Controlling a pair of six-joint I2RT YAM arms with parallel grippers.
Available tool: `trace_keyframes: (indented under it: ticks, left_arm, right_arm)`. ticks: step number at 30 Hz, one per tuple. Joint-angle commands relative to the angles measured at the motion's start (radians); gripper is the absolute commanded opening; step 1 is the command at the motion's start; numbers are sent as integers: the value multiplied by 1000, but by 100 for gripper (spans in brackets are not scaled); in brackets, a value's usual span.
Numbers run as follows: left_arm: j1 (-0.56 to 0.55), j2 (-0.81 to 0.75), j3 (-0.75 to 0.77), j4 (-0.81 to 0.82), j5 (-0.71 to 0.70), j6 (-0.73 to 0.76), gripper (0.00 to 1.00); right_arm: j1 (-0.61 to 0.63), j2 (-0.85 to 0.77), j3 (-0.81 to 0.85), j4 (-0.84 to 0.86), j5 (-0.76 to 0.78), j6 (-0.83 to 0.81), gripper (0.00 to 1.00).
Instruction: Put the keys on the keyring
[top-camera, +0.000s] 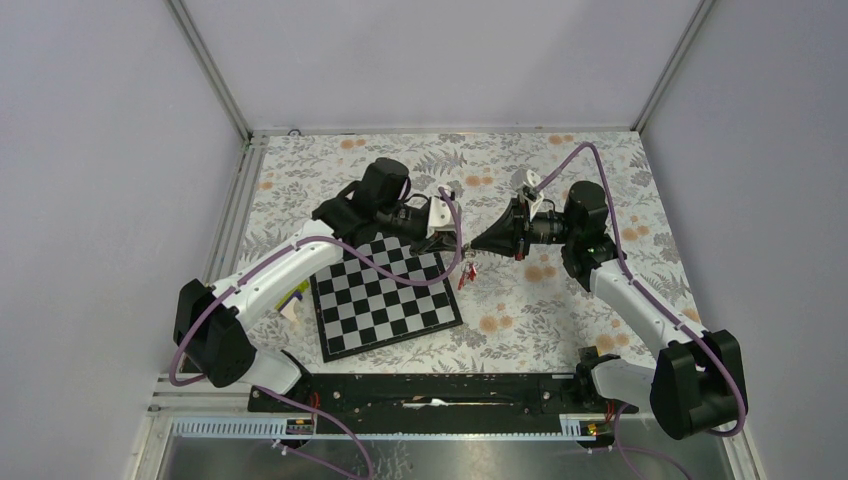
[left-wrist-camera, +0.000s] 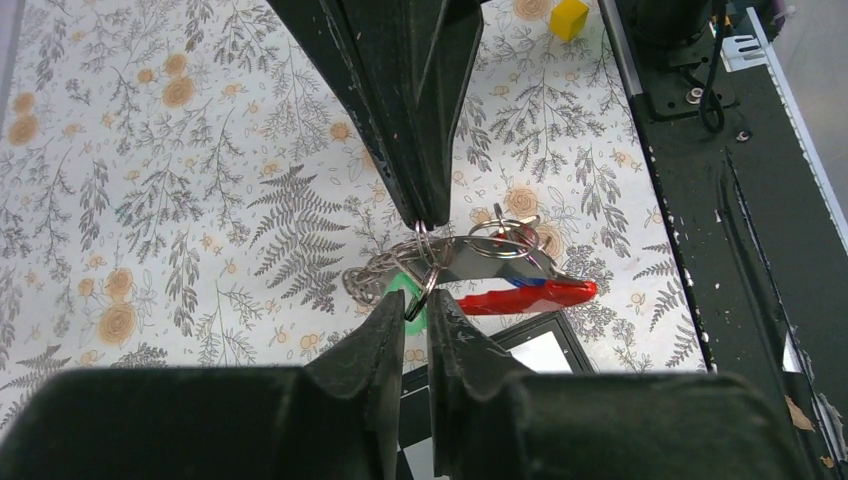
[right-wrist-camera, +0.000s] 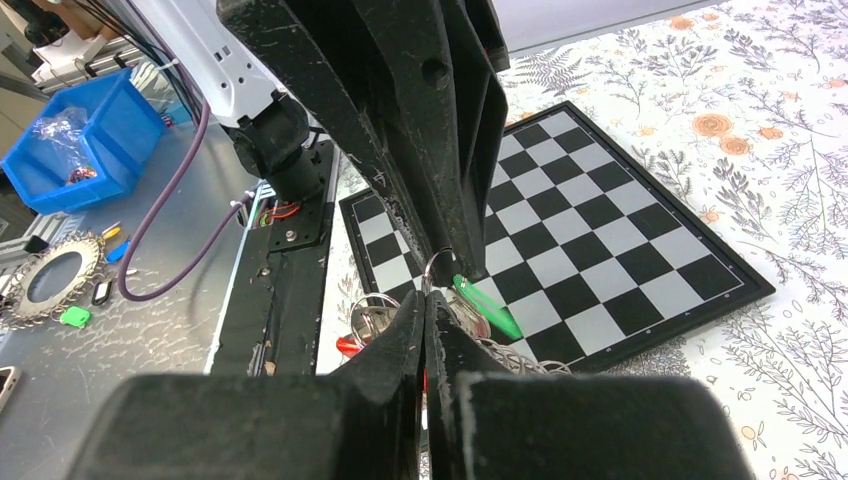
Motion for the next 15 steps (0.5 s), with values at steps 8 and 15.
trace_keyframes:
  ticks: [8,15]
  left_arm:
    - [-1,-29,-31,-1,57,80,0]
    - [-9,-38,-50,-12,34,114,0]
  right_arm:
    - [8,-8,7,52,8,3,0]
    - [7,1,14,30,42,-6,0]
